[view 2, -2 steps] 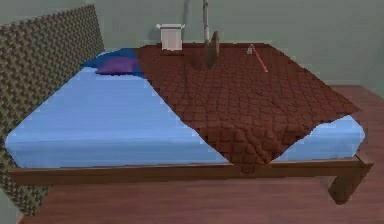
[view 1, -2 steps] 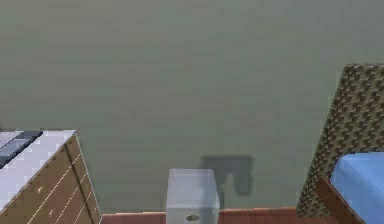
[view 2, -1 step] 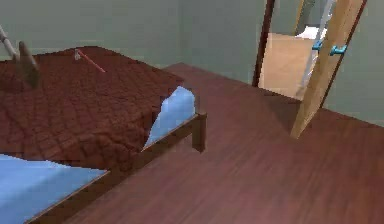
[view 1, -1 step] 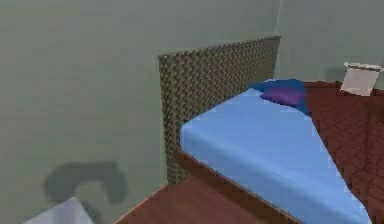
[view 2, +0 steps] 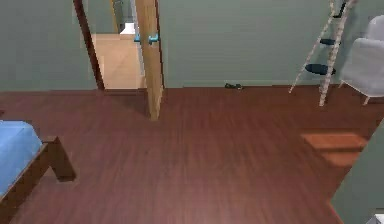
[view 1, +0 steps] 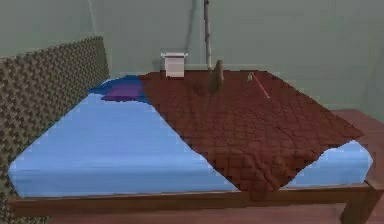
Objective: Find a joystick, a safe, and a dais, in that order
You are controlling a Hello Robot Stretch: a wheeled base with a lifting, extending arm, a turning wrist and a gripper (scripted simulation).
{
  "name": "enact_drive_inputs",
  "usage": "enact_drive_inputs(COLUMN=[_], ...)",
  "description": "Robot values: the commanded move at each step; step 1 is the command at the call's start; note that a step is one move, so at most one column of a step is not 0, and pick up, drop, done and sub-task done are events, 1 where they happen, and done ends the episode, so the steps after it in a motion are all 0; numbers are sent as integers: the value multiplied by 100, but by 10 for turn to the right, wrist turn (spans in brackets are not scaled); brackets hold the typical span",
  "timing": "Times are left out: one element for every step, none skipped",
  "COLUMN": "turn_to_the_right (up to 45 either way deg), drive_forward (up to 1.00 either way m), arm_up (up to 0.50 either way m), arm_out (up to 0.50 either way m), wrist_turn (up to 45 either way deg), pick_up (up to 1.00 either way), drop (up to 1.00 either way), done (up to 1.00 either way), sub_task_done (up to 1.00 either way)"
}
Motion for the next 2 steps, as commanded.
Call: enact_drive_inputs(turn_to_the_right=[450, 240], drive_forward=[0, 0], arm_up=[0, 0], arm_out=[0, 0], wrist_turn=[0, 0], pick_up=[0, 0], drop=[0, 0], done=[0, 0], sub_task_done=[0, 0])
